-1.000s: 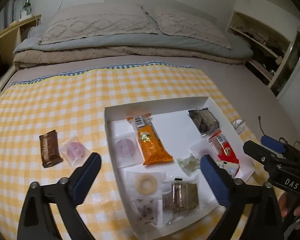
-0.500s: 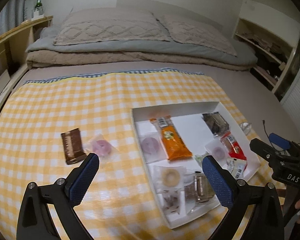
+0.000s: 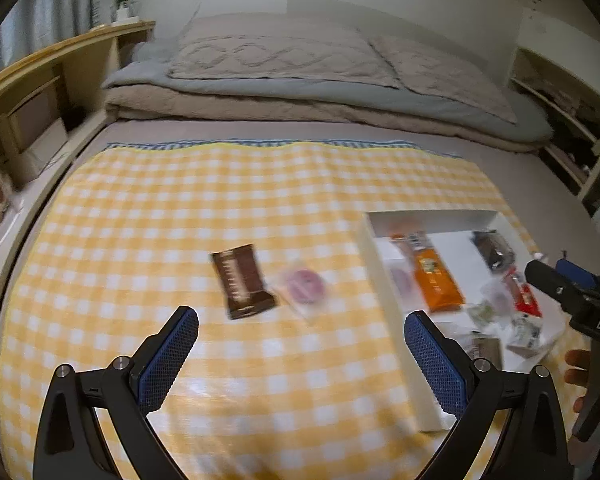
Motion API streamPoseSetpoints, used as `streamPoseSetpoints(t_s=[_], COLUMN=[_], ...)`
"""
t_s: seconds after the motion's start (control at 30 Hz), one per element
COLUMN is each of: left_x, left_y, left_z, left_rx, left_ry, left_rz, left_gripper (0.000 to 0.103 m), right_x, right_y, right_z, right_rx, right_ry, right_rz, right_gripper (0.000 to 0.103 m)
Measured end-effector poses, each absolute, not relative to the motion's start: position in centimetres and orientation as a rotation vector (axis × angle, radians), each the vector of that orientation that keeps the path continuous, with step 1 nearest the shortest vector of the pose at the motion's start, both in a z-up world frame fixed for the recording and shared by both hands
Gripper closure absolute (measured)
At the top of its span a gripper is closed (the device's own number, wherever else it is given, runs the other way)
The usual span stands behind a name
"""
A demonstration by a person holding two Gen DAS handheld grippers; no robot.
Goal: Organize snacks
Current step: 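Move the open left tool back toward the brown chocolate bar on the cloth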
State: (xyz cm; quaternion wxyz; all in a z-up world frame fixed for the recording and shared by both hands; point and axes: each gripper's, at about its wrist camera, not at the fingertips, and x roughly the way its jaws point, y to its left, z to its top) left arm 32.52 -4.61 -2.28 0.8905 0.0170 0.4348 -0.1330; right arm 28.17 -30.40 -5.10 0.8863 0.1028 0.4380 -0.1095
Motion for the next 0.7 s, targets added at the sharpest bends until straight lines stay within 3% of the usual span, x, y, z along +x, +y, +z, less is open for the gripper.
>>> streamPoseSetpoints(t_s=[0.4, 0.7], left_x=[34.7, 38.2], left_y=[0.6, 0.5], left_z=[-1.7, -3.0], left_rx=[-0.053, -0.028], left_ry=[0.904, 0.955], left_rz=[-0.210, -0.195], left_gripper=[0.000, 0.000], right_x=[32.6, 35.9], right_y=[-25.3, -21.7], right_z=[-6.5, -7.4], right_rx=[0.210, 0.118], right_ry=[0.922, 0.945], right_rz=[-0.111, 0.022], right_gripper=[0.000, 0.001])
